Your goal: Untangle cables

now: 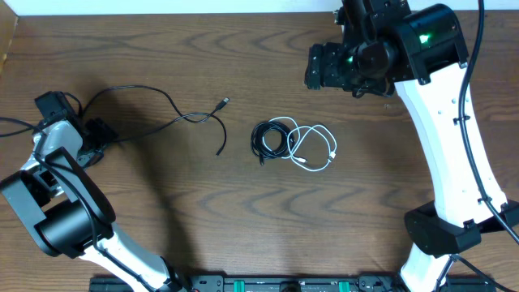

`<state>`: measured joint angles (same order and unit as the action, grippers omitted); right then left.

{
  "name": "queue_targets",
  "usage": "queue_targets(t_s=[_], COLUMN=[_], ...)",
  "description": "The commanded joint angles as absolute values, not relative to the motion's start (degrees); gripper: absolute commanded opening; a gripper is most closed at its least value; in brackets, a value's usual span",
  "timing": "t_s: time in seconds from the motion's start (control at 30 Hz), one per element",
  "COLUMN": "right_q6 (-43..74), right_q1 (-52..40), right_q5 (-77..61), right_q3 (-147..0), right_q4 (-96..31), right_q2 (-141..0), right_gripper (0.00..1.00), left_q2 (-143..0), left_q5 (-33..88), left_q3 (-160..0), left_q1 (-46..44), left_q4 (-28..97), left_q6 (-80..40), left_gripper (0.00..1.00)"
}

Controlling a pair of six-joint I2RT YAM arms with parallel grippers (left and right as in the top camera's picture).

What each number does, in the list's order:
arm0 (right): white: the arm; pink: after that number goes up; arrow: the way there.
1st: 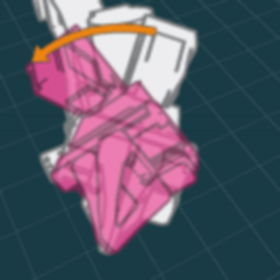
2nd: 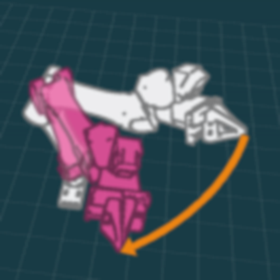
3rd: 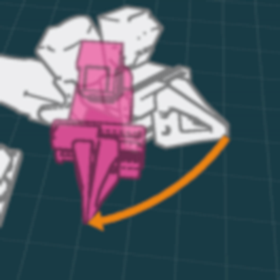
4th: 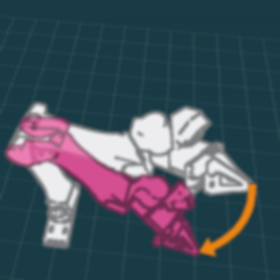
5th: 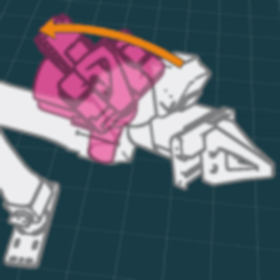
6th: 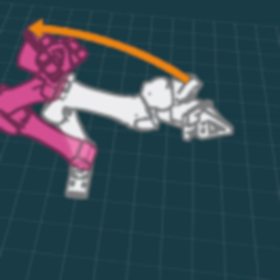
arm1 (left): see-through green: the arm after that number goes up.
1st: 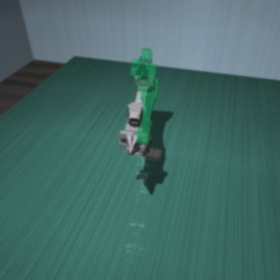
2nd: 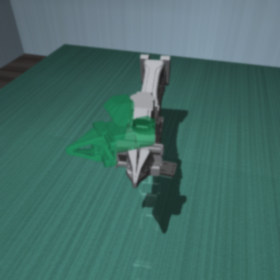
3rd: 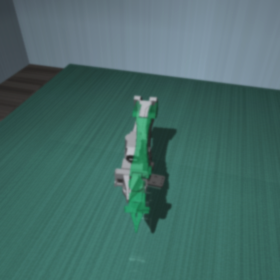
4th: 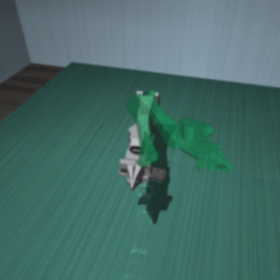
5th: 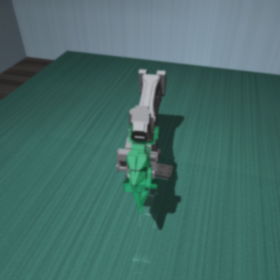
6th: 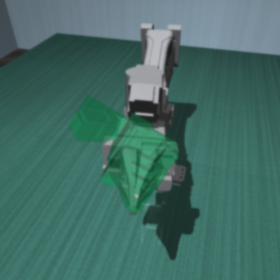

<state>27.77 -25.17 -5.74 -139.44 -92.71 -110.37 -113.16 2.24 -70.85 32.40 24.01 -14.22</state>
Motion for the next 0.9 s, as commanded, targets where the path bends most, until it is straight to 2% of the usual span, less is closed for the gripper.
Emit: queue_targets(t_s=[0.0, 0.03, 0.17, 0.2, 0.7, 0.73, 0.77, 0.8, 0.87], right_q6=[26.92, 26.92, 26.89, 26.89, 26.89, 26.89, 26.92, 26.92, 26.89], right_q1=[-25.61, -25.61, -25.61, -25.61, -26.5, -26.68, -26.81, -26.85, -27.09], right_q5=[-5.48, -5.48, -5.48, -5.48, -5.48, -5.48, -5.48, -5.48, -5.48], right_q3=[-139.7, -139.7, -139.7, -139.7, -139.7, -139.7, -139.7, -139.7, -139.7], right_q4=[-92.25, -92.14, -92.12, -92.12, -90.32, -90.15, -90.02, -90.0, -90.04], right_q2=[-111.04, -111.04, -111.04, -111.04, -111.7, -111.7, -111.7, -111.7, -111.7], right_gripper=[0.86, 0.86, 0.86, 0.86, 0.86, 0.87, 0.87, 0.87, 0.89], left_q2=[-114.17, -114.17, -113.73, -113.27, -96.97, -96.51, -96.42, -96.53, -97.69], left_q5=[1.87, 1.87, 1.89, 1.91, 8.08, 8.03, 8.01, 7.94, 7.88], left_q3=[-70.7, -70.76, -71.85, -72.34, -93.82, -93.78, -93.78, -93.76, -93.51], left_q1=[32.32, 32.32, 32.32, 32.32, 29.3, 29.28, 29.28, 29.28, 29.28], left_q4=[23.88, 23.88, 23.9, 23.9, 19.55, 19.86, 20.97, 22.85, 27.11], left_q6=[-14.04, -14.02, -14.0, -14.04, -14.04, -14.04, -14.04, -14.04, -14.04], left_gripper=[0.56, 0.43, 0.1, 0.08, 0.08, 0.26, 0.53, 0.66, 0.77])
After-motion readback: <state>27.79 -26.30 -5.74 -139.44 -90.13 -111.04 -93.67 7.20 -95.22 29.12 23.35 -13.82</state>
